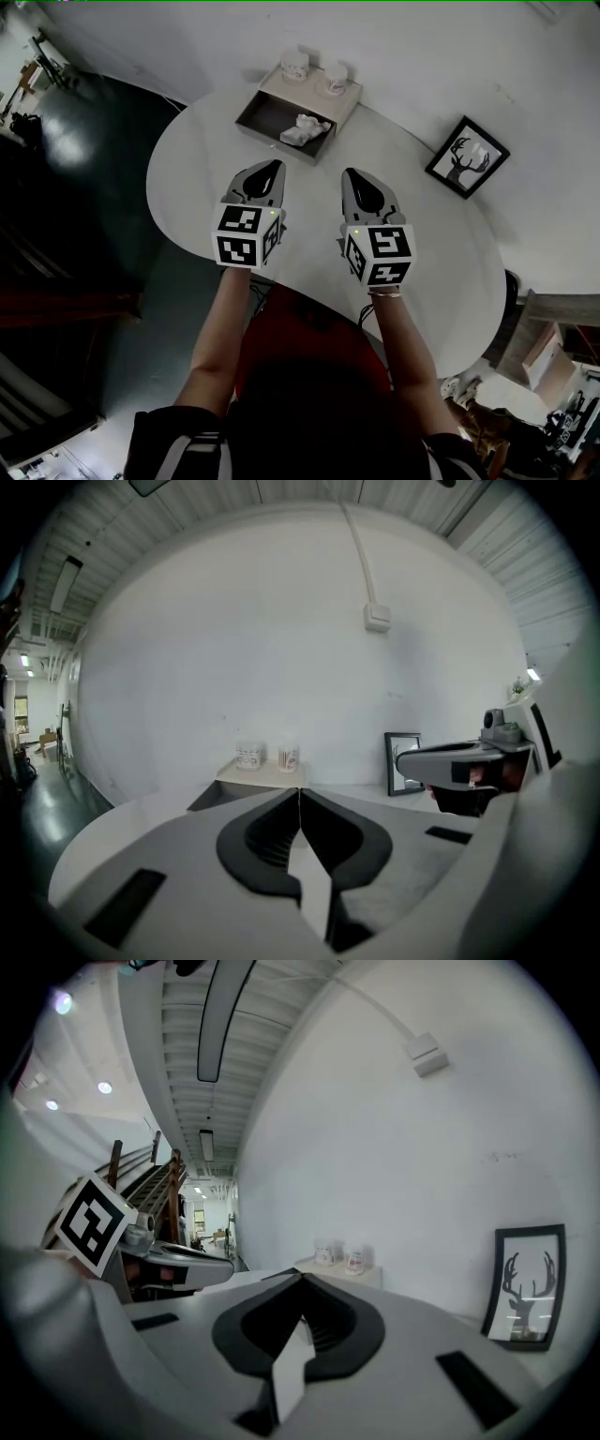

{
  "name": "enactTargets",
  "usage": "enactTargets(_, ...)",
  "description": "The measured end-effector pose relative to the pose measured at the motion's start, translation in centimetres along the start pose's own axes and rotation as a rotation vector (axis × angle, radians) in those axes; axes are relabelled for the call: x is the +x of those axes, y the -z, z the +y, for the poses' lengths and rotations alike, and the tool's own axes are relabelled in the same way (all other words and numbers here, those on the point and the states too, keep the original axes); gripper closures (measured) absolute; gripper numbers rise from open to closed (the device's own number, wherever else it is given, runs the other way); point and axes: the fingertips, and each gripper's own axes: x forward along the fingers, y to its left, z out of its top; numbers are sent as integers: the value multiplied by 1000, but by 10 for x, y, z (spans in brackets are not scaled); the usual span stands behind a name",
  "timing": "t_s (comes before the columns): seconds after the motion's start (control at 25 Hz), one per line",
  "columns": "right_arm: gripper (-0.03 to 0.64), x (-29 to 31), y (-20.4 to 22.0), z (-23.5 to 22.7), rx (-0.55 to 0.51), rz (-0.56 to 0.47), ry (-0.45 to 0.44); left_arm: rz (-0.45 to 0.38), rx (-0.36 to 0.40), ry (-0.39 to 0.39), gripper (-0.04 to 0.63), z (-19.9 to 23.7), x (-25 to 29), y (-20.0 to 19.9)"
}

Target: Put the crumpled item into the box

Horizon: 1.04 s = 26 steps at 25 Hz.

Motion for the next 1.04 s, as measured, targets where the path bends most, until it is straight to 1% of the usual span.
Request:
enactTargets(0.28, 601, -12, 5, 6, 10, 1, -27, -52, -49, -15, 568, -12, -21, 0)
enactTargets(0.8, 601, -25, 3, 14, 9, -20, -57, -98, -45, -19, 568, -29, -33, -7)
enactTargets(1.04, 601, -26, 1, 11, 11, -26, -57, -97, -38, -26, 568, -33, -33, -7)
